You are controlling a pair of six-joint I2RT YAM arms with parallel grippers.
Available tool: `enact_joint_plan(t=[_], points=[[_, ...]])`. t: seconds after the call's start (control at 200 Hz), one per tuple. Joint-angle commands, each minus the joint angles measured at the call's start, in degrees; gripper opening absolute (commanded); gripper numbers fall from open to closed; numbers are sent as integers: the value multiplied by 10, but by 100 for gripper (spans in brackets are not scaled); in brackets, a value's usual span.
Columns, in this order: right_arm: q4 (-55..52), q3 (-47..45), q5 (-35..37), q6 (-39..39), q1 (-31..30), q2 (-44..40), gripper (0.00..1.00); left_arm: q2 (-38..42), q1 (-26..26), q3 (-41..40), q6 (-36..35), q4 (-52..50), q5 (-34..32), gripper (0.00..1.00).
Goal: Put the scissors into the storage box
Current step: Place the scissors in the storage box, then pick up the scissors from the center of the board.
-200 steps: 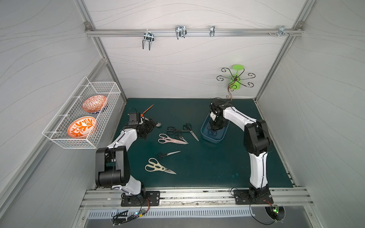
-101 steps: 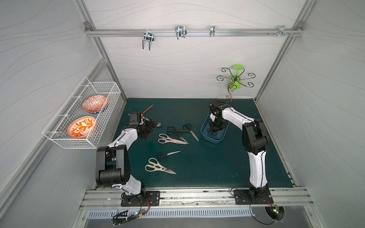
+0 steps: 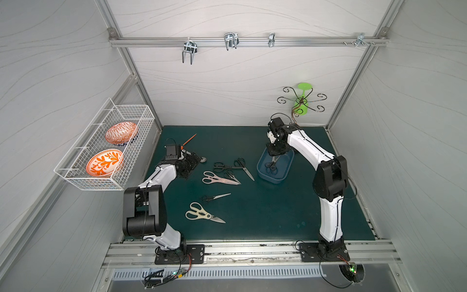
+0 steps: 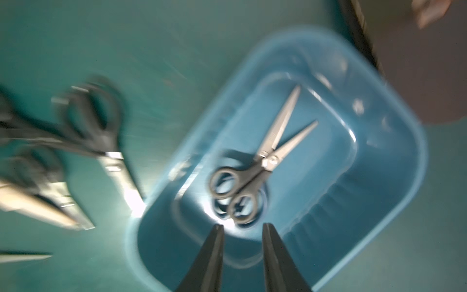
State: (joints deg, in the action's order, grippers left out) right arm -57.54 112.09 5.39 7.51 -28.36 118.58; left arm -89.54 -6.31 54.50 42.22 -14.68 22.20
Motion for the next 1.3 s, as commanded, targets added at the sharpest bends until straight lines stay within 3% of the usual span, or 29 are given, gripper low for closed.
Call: enact_joint_plan(t=[0.0, 0.265, 0.61, 0.69, 1.29], points=[[-17, 36, -19, 1, -54, -7, 31, -7, 2, 13, 1, 11, 13, 97], [-20, 153, -32, 17, -116, 92, 31, -8, 2, 10, 6, 13, 19, 97], [58, 172, 0, 27, -124, 173, 31, -7, 2, 9, 3, 12, 20, 97], [71, 177, 1, 26, -124, 187, 36, -7, 2, 9, 2, 12, 20, 97], [92, 183, 7, 36, -101, 246, 31, -18, 2, 12, 2, 13, 22, 97]])
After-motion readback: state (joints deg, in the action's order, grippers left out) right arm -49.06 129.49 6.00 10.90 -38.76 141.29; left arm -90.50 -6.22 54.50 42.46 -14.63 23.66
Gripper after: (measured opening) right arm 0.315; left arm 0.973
